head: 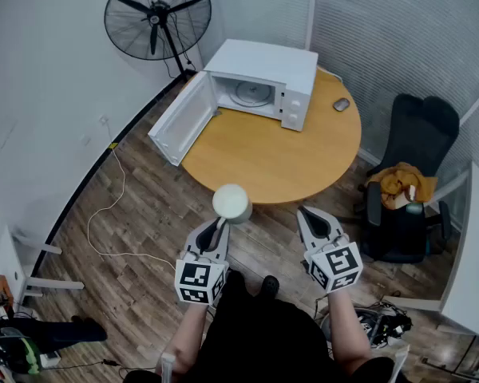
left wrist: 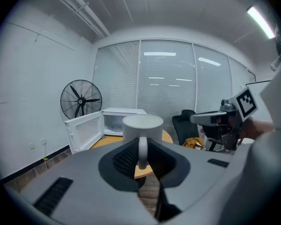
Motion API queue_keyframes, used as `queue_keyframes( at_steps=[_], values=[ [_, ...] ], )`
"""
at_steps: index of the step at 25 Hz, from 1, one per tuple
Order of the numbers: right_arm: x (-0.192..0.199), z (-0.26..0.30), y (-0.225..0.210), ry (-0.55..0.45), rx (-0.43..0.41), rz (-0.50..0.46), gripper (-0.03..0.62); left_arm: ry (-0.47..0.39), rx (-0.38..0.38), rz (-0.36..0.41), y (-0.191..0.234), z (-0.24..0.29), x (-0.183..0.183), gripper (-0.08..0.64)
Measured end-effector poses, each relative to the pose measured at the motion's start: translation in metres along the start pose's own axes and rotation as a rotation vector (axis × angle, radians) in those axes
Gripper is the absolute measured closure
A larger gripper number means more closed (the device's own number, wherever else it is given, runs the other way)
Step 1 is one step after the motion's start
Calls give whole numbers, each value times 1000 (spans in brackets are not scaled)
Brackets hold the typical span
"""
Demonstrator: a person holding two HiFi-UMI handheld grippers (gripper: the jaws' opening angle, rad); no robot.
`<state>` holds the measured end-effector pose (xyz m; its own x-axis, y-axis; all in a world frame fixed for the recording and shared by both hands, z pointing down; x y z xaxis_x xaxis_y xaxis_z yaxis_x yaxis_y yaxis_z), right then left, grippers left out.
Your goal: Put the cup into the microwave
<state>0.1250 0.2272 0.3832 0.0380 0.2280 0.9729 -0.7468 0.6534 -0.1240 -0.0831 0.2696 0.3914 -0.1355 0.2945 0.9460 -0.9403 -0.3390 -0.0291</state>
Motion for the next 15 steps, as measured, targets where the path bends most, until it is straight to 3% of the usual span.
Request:
queue_keyframes(
  at_steps=[10, 15],
  values=[
    [1, -13, -2, -5, -10, -7, 586, 0, 8, -6, -13, 3, -2, 517],
    [4, -18, -6, -23, 1, 38, 583, 6, 10, -12, -20, 3, -1, 517]
  ],
)
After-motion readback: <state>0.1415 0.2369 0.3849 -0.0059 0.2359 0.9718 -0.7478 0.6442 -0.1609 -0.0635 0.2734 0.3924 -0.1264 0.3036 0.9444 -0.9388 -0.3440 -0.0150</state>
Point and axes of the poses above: the fingertips, and each gripper's own axes: z forward along the fingers, y to its left, x out of its underside, the point moved 4 cm from there along -z, backward along the fingers, and after that the axes turned 2 degrees about z, right-handed, at the moved point
